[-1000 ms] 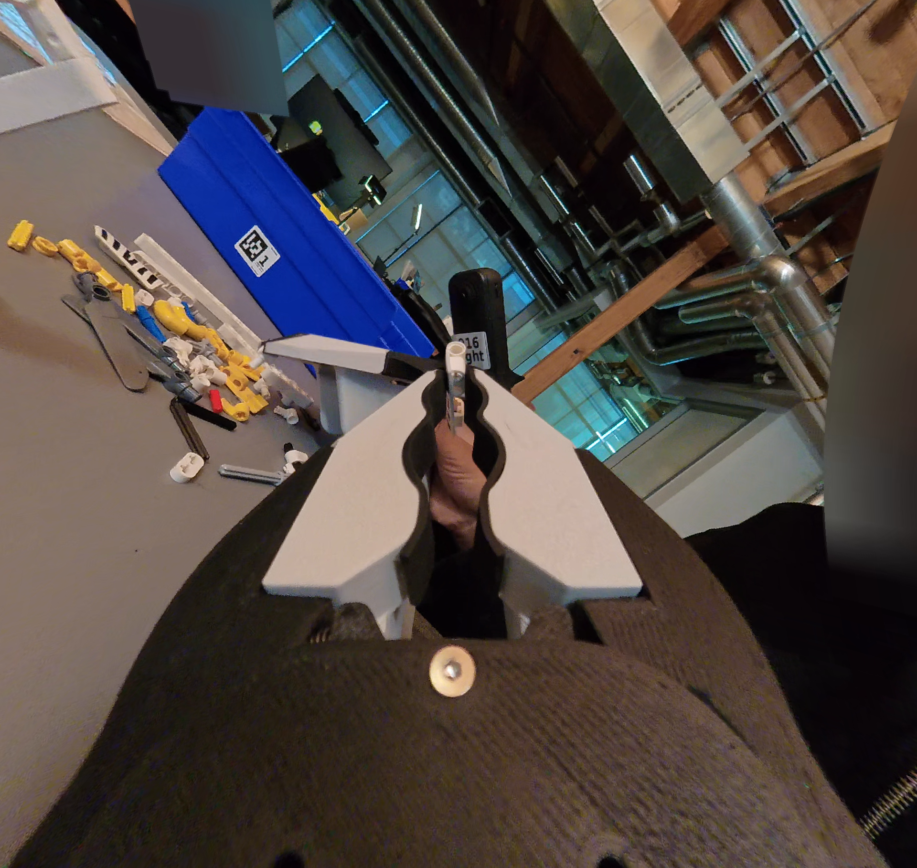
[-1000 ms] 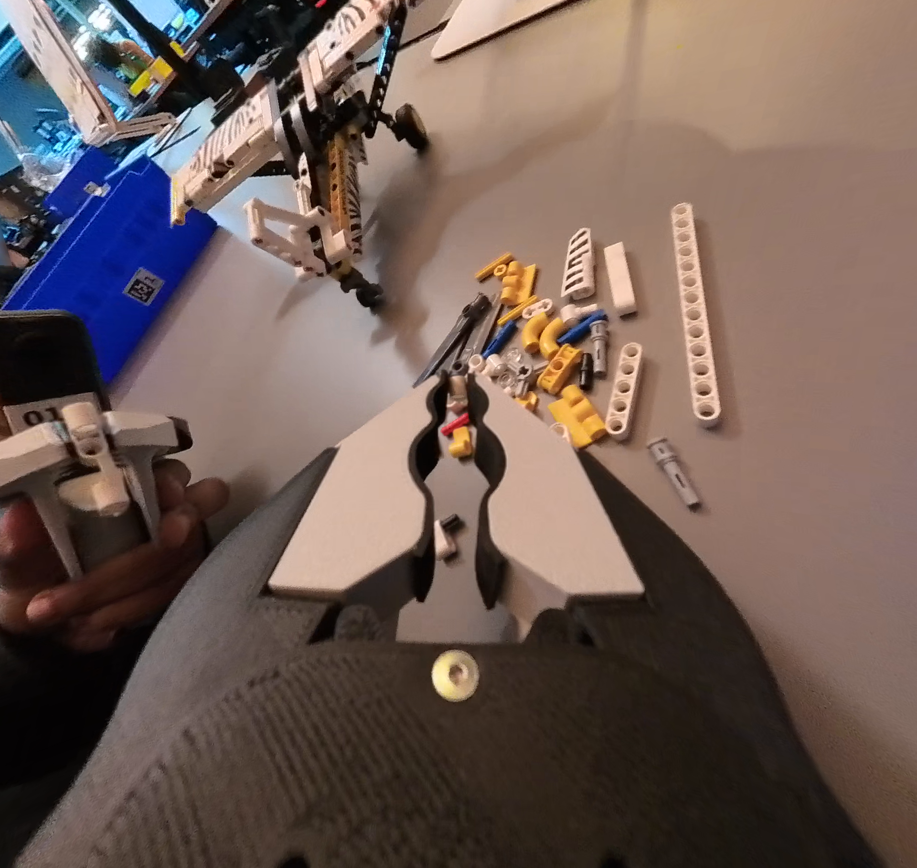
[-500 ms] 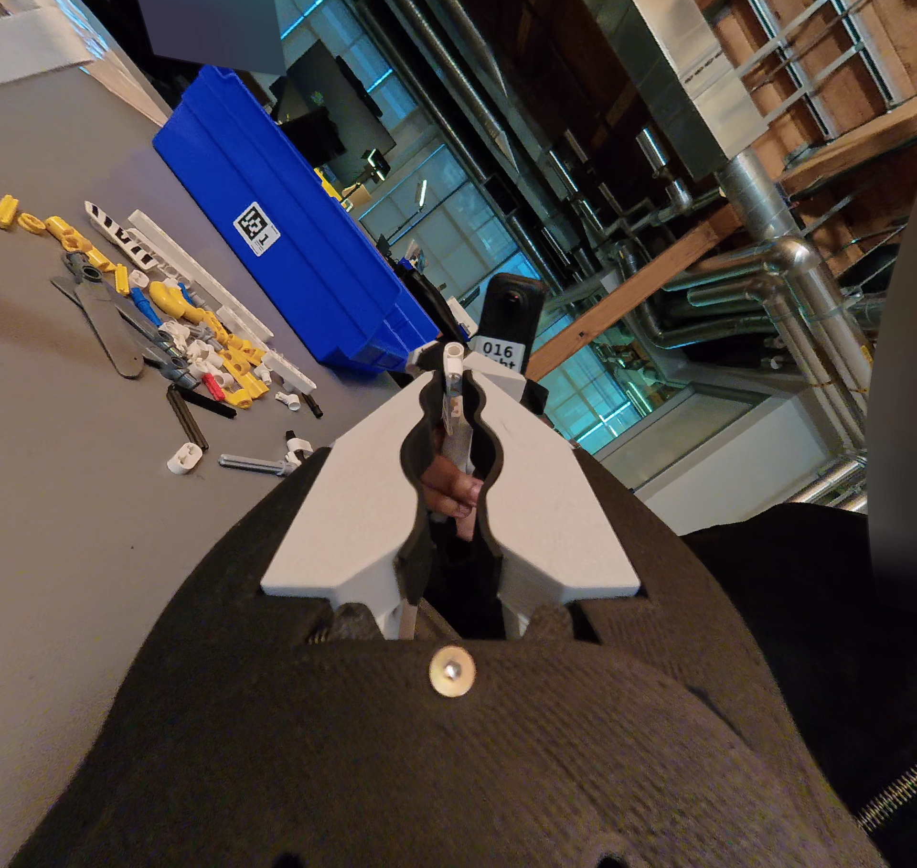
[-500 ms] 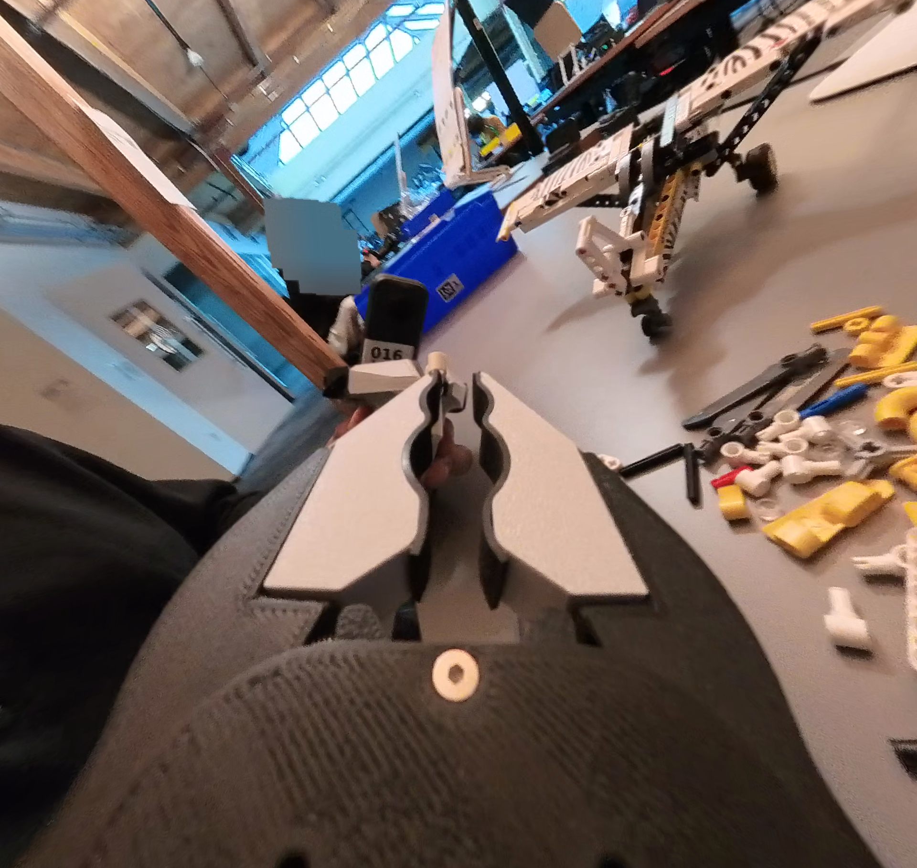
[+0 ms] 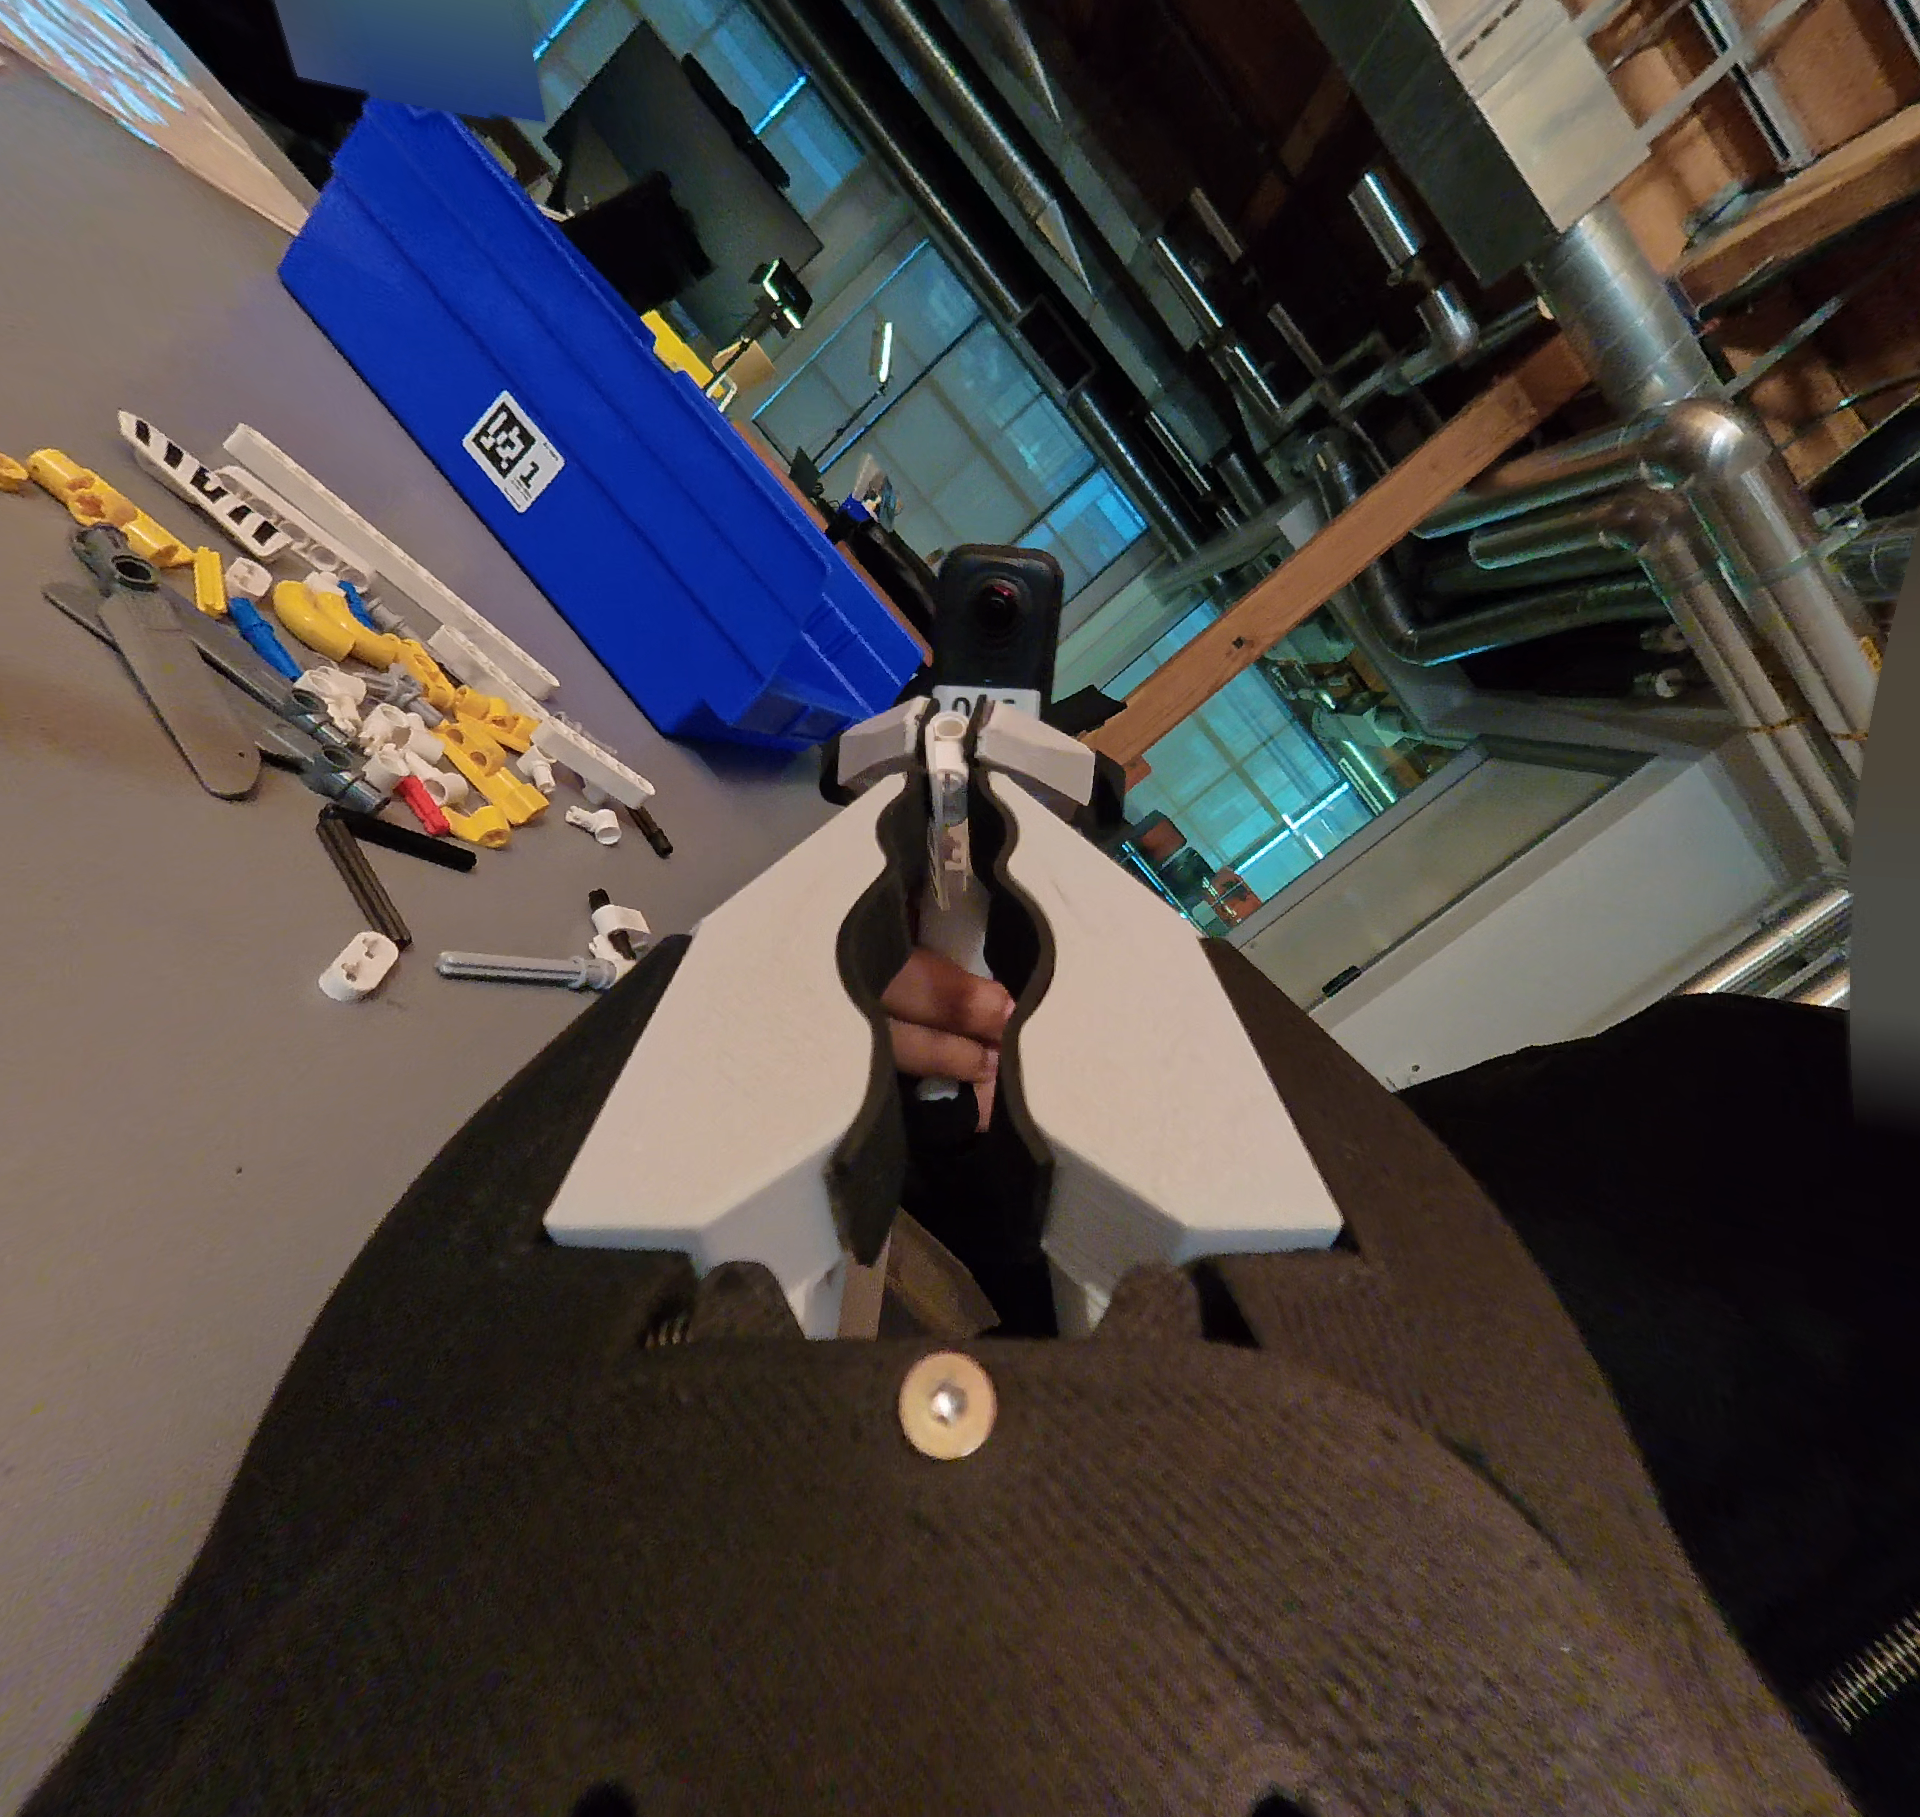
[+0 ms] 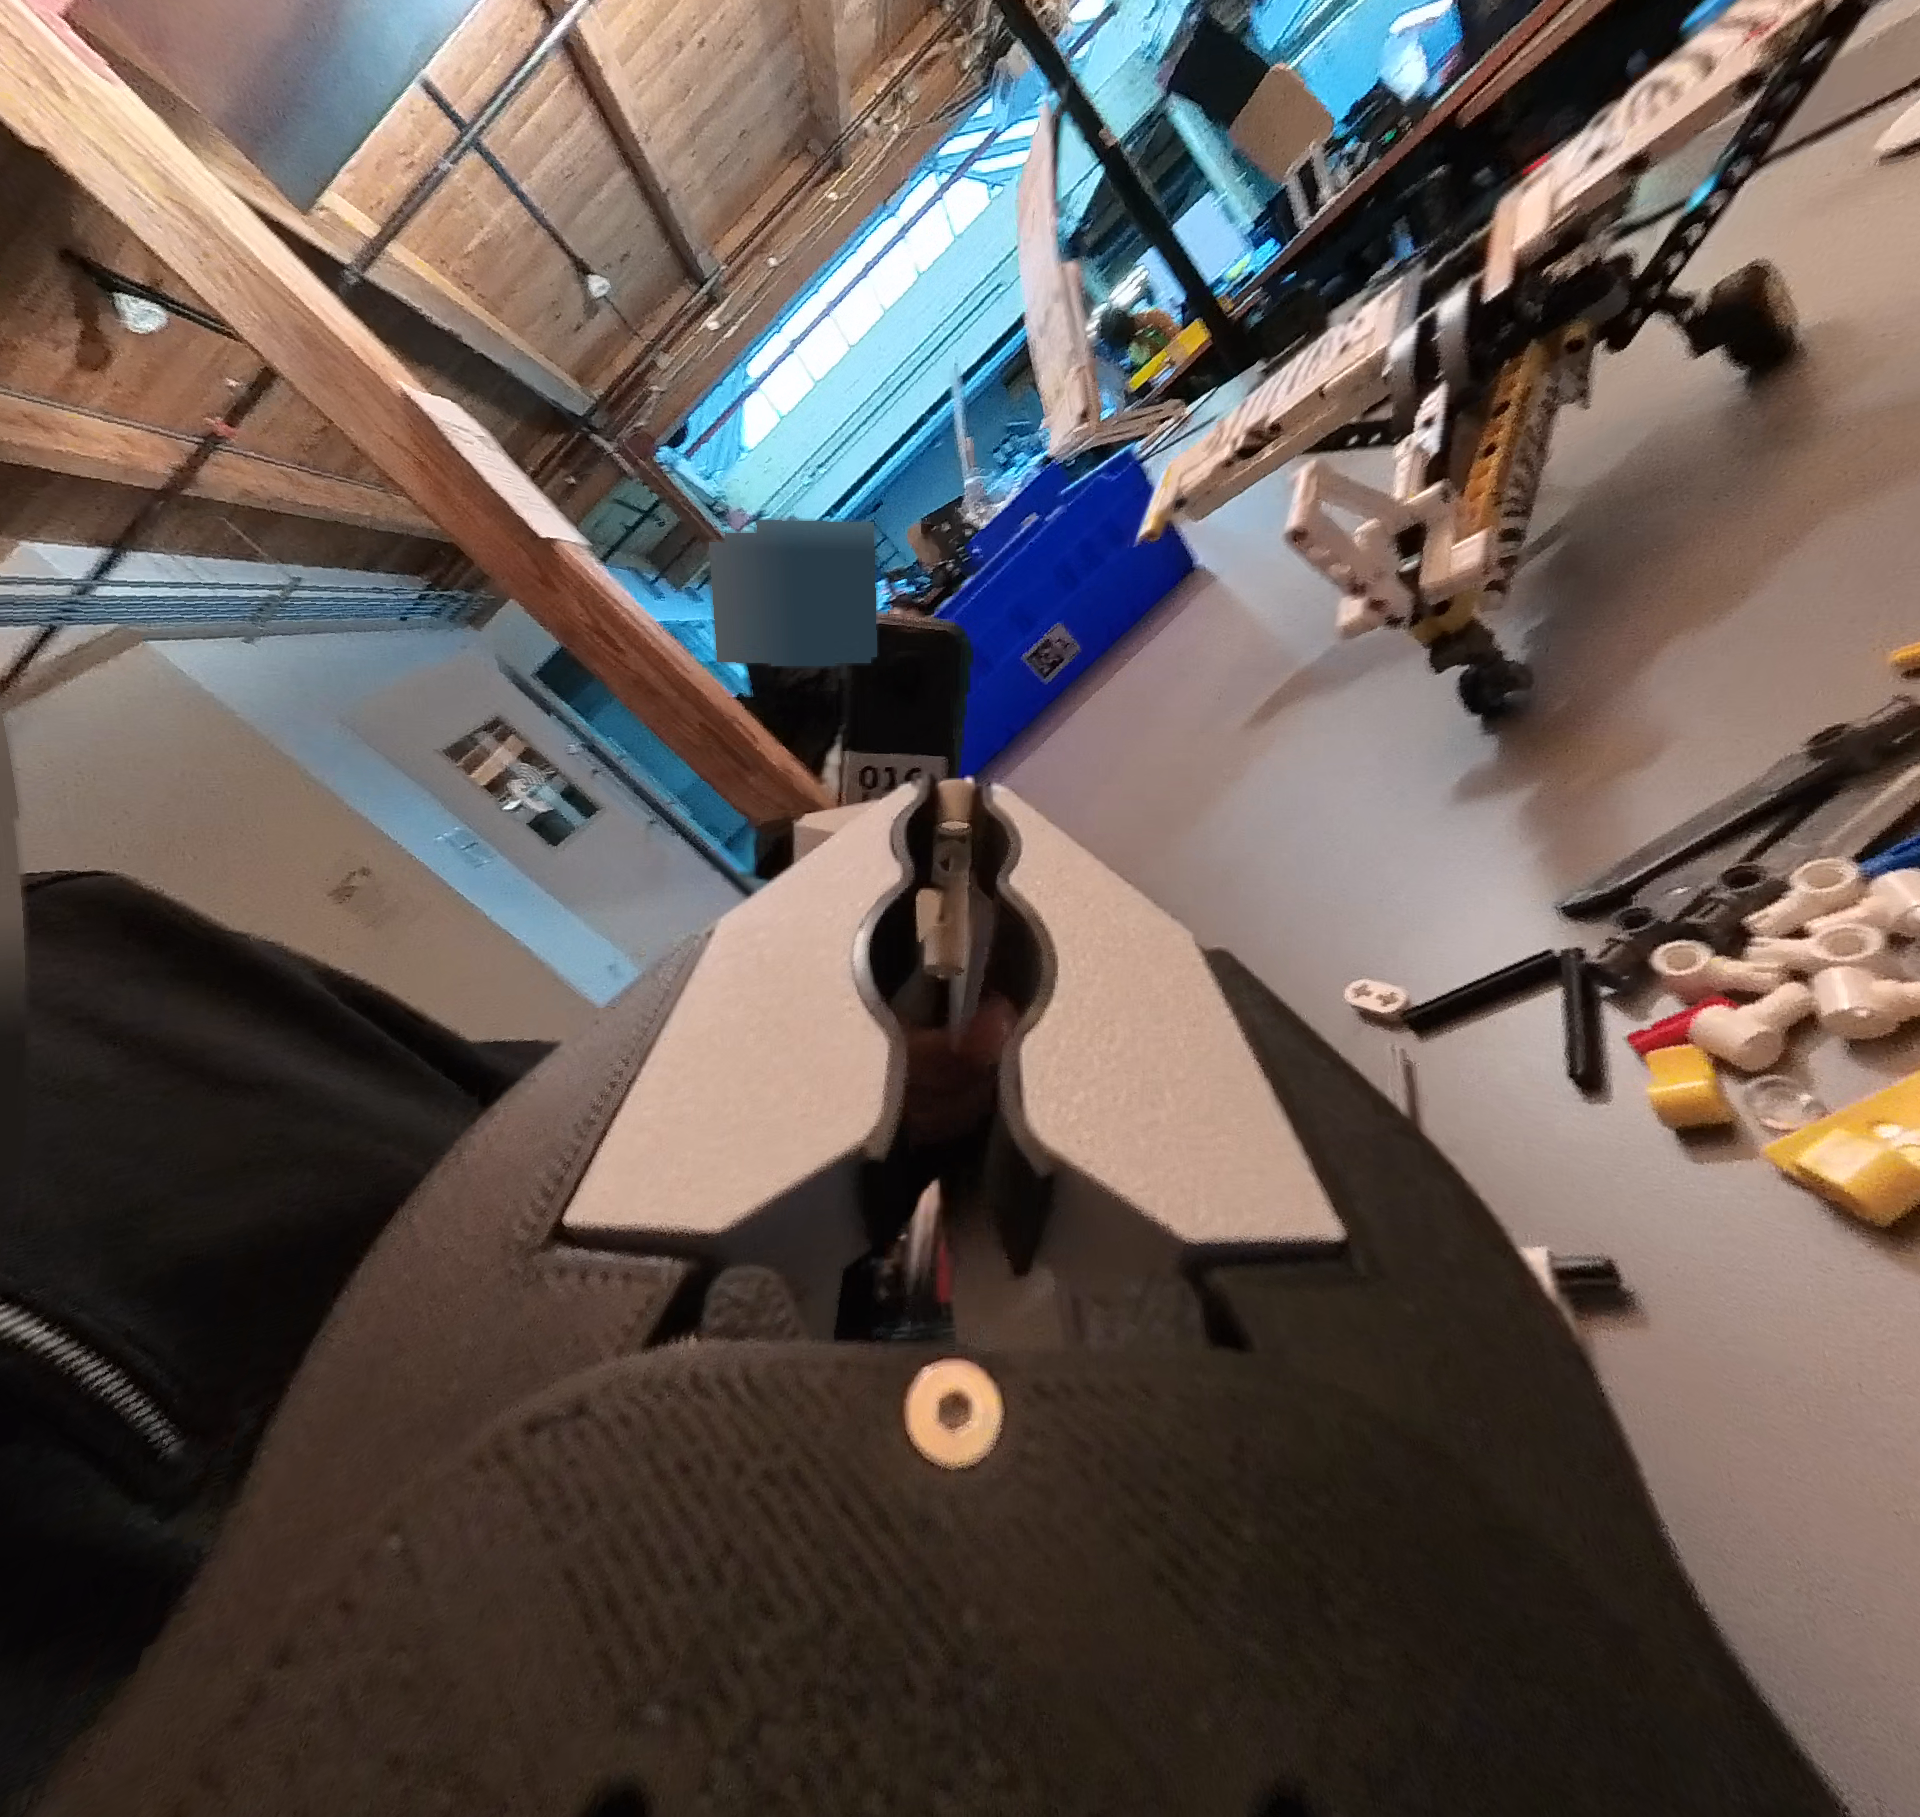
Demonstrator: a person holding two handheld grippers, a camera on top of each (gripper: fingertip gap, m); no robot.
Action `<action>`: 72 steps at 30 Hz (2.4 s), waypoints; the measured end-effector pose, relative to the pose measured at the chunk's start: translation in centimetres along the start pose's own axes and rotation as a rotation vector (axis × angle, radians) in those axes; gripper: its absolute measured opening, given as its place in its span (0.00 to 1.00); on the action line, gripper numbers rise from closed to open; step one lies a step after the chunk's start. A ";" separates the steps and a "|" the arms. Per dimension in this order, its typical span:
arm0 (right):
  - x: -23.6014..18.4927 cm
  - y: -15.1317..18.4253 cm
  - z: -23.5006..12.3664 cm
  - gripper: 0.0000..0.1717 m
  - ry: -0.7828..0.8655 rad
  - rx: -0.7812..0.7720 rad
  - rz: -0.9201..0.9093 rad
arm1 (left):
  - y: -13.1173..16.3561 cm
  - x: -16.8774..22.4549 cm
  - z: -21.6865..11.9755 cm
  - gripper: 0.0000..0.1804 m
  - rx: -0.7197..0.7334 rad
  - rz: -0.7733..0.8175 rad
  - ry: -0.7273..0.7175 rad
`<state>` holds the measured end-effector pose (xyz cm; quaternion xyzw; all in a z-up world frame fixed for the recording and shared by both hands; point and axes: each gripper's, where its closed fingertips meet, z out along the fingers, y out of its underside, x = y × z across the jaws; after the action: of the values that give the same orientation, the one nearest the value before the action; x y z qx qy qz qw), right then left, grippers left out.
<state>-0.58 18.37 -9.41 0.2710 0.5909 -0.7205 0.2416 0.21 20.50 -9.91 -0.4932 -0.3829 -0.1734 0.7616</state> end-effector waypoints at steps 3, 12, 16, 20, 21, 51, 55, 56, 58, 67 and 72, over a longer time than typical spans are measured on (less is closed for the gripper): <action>0.2 -0.5 0.2 0.02 0.064 0.020 -0.044 | -0.3 0.1 0.0 0.03 0.012 -0.034 0.023; 0.2 -1.4 0.4 0.01 0.106 0.158 -0.037 | -1.1 0.1 -0.2 0.03 0.064 -0.070 0.046; -0.3 -1.7 0.4 0.01 0.105 0.212 -0.064 | -1.3 0.6 -0.2 0.03 0.090 -0.069 0.078; -2.2 -2.3 0.8 0.01 0.019 0.262 -0.017 | -2.2 2.0 -0.7 0.02 0.221 -0.093 0.121; -3.1 -2.5 0.9 0.01 0.000 0.266 -0.031 | -2.5 2.9 -0.8 0.02 0.268 -0.090 0.128; -3.5 -0.9 2.3 0.02 -0.027 0.139 -0.030 | -3.5 3.3 -2.5 0.02 0.338 -0.201 0.152; -3.7 -1.3 1.9 0.03 -0.012 0.128 -0.079 | -3.2 3.6 -2.3 0.03 0.295 -0.152 0.148; -3.8 -1.3 1.8 0.03 -0.014 0.126 -0.085 | -3.1 3.7 -2.2 0.03 0.291 -0.129 0.137; -3.9 -1.4 1.7 0.03 -0.028 0.121 -0.085 | -2.8 3.9 -2.0 0.03 0.290 -0.106 0.128; -4.0 -0.8 1.5 0.02 -0.047 0.045 -0.090 | -1.9 3.8 -2.0 0.03 0.228 -0.091 0.132; -4.2 -0.2 1.5 0.02 -0.053 -0.027 -0.096 | -1.4 3.9 -2.2 0.03 0.179 -0.047 0.126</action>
<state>2.17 17.05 -6.18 0.2200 0.6062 -0.7302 0.2257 2.75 18.31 -6.56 -0.4021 -0.3597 -0.1869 0.8210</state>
